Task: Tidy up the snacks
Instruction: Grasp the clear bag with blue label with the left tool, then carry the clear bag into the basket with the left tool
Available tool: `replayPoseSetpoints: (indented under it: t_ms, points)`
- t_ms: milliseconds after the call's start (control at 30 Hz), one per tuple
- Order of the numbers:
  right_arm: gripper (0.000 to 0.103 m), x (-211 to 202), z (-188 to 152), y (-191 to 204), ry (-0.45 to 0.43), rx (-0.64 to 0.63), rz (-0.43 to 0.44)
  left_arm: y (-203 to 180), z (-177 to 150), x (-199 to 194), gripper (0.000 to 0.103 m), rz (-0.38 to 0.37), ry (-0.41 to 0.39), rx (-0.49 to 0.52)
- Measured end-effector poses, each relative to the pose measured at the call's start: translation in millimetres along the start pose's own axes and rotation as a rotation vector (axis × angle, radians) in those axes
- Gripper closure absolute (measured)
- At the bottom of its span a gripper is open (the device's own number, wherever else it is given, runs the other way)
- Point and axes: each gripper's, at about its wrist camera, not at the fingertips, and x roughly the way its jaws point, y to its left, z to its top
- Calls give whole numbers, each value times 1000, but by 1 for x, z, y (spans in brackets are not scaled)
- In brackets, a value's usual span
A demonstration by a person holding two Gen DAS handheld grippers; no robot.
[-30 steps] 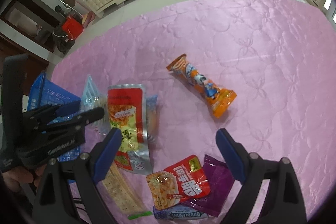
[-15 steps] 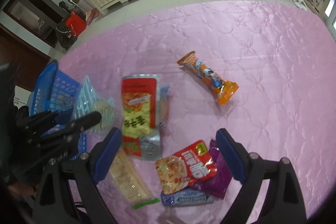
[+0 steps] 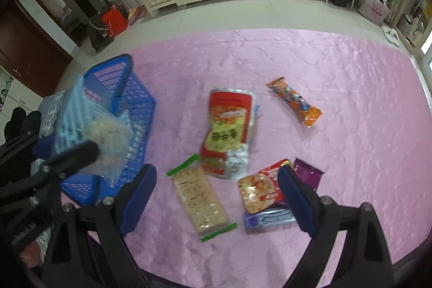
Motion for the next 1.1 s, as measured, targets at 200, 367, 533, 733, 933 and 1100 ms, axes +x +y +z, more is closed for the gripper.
replayPoseSetpoints:
  t_ms: [200,367,533,733,933,1100]
  points:
    - [10,5,-6,20,15,-23,2,30,-12,-29,74,10,-41,-65]
    - [10,15,-14,34,39,-51,-11,58,-25,-44,74,40,-52,-112]
    - [10,30,-20,39,71,-51,-8,78,-36,-37,74,82,-16,-124]
    - [10,48,-20,50,108,-87,-6,100,-40,-8,74,85,29,-154]
    - [10,80,-22,44,178,-84,-7,125,-24,29,74,72,59,-191]
    - [10,112,-26,34,248,-88,-10,143,-7,64,74,71,90,-218]
